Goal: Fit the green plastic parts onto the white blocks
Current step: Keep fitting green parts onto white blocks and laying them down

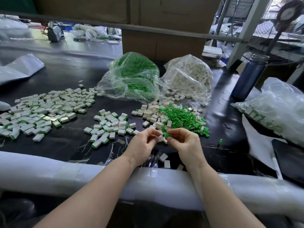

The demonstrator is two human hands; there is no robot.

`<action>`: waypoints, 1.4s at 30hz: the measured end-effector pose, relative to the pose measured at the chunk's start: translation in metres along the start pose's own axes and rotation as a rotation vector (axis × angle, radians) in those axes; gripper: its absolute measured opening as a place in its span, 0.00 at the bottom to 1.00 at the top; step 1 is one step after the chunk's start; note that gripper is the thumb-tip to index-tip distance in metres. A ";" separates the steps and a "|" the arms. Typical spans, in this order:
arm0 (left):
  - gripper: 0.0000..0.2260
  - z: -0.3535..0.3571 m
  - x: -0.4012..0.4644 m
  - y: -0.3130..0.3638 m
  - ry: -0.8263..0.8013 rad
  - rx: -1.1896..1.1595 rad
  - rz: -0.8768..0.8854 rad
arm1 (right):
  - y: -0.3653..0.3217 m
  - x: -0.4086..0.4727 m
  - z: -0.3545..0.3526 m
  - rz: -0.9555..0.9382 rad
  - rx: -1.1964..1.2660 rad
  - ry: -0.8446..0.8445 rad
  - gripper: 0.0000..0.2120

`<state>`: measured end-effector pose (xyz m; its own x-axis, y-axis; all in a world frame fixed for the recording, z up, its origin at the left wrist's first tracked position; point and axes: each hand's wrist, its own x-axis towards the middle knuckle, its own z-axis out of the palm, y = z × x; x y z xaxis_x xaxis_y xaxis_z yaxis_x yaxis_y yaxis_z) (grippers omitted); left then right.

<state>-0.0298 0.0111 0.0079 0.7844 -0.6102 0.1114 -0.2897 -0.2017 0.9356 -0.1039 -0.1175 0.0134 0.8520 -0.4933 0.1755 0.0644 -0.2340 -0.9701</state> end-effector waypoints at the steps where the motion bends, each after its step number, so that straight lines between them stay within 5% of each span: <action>1: 0.09 0.000 0.000 0.000 -0.003 0.010 0.002 | 0.000 0.000 0.000 -0.004 0.009 -0.006 0.12; 13: 0.06 0.000 0.001 -0.004 -0.006 0.076 -0.001 | 0.005 0.000 0.003 -0.038 -0.199 0.005 0.08; 42: 0.05 -0.001 0.000 -0.001 0.002 -0.138 -0.063 | 0.001 -0.003 0.004 0.027 -0.066 -0.083 0.08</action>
<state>-0.0285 0.0122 0.0070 0.7999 -0.5979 0.0514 -0.1617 -0.1321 0.9780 -0.1037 -0.1128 0.0113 0.8934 -0.4294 0.1319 0.0084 -0.2777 -0.9606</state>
